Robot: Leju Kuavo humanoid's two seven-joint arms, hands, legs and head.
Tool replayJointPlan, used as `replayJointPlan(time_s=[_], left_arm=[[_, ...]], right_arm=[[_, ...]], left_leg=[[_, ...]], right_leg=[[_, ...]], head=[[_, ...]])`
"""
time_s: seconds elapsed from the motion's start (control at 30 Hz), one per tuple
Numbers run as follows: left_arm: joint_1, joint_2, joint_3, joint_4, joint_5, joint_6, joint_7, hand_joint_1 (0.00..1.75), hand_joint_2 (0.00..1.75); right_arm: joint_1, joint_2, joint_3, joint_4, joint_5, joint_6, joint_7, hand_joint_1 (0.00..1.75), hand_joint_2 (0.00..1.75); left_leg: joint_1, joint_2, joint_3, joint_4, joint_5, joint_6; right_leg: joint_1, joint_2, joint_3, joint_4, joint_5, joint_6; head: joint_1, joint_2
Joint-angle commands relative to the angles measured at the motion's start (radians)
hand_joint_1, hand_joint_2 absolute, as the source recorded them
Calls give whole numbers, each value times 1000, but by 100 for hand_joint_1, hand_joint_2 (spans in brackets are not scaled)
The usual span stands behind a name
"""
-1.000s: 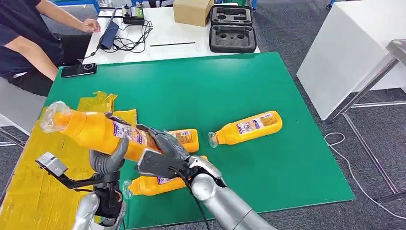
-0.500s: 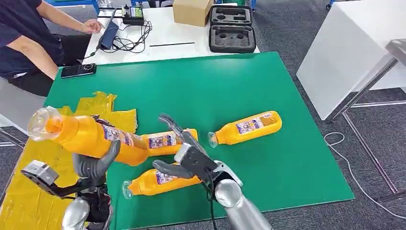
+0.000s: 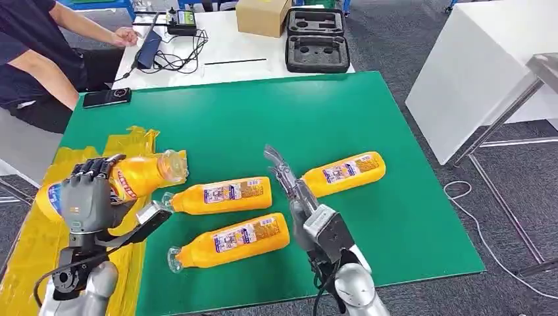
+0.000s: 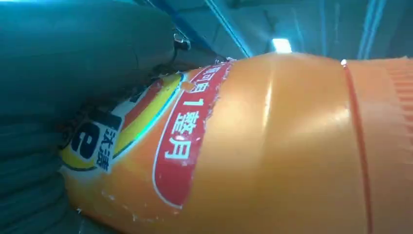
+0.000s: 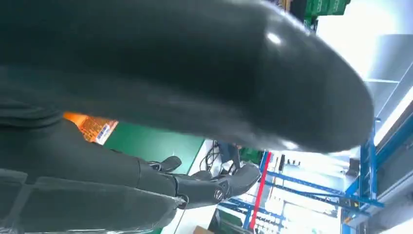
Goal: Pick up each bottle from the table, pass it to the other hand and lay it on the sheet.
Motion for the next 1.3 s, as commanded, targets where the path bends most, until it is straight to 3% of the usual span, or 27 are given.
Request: replayJointPlan(time_s=[0.03, 0.27, 0.43, 0.8, 0.97, 1.0, 1.13, 1.17, 1.2, 1.3], left_arm=[[-73, 90, -93, 242, -154, 25, 78, 175, 175], [-264, 120, -214, 670, -221, 81, 101, 175, 175], [-341, 150, -217, 891, -220, 80, 112, 175, 175], [-312, 177, -192, 944, -190, 103, 108, 175, 175], [-318, 156, -160, 935, -147, 88, 65, 175, 175], [-314, 154, -161, 925, -133, 70, 44, 42, 175], [-311, 154, -161, 924, -132, 70, 43, 42, 175], [-311, 154, -161, 924, -132, 70, 43, 0, 175], [-310, 158, -166, 926, -119, 44, 22, 0, 0], [-296, 160, -154, 917, -52, 30, -36, 0, 0]], right_arm=[[-32, -21, -24, 39, -13, 6, -1, 0, 0], [-109, -21, -31, 92, -56, 13, -2, 0, 0], [-120, -29, -22, 128, -75, 10, -16, 0, 0], [-146, -20, -11, 165, -80, 16, -20, 0, 0], [-153, -30, -5, 176, -96, 2, -26, 0, 0], [-153, -33, -3, 176, -98, 0, -27, 0, 0], [-152, -34, -4, 176, -98, 0, -28, 0, 0], [-152, -34, -4, 176, -98, 0, -28, 0, 0], [-153, -34, -2, 178, -100, -1, -29, 0, 0], [-145, -39, 0, 185, -106, -8, -33, 0, 0]], left_leg=[[2, -4, 6, 0, -3, -2], [1, -7, 5, -1, 0, -2], [1, -4, 6, -2, 0, -2], [0, 3, 6, -2, -1, -2], [1, 3, 9, -2, -2, -3], [1, 2, 9, -2, -2, -3], [1, 1, 9, -2, -1, -2], [1, 1, 9, -2, -1, -3], [2, 1, 10, -2, -2, -3], [2, 1, 10, -2, -2, -3]], right_leg=[[2, -3, 8, -2, -3, -2], [1, -5, 7, -1, -2, -2], [2, -2, 7, -2, -1, -2], [2, 5, 6, -1, 0, -1], [3, 4, 9, -1, 0, -2], [3, 4, 10, -1, -1, -2], [2, 2, 9, -1, 0, -1], [2, 3, 10, -1, 0, -1], [3, 3, 11, -2, -1, -2], [3, 3, 11, -2, -1, -2]], head=[[0, 0], [0, 0], [0, 0], [0, 0], [0, 0], [0, 0], [0, 0], [-1, 0], [0, 0], [0, 0]])
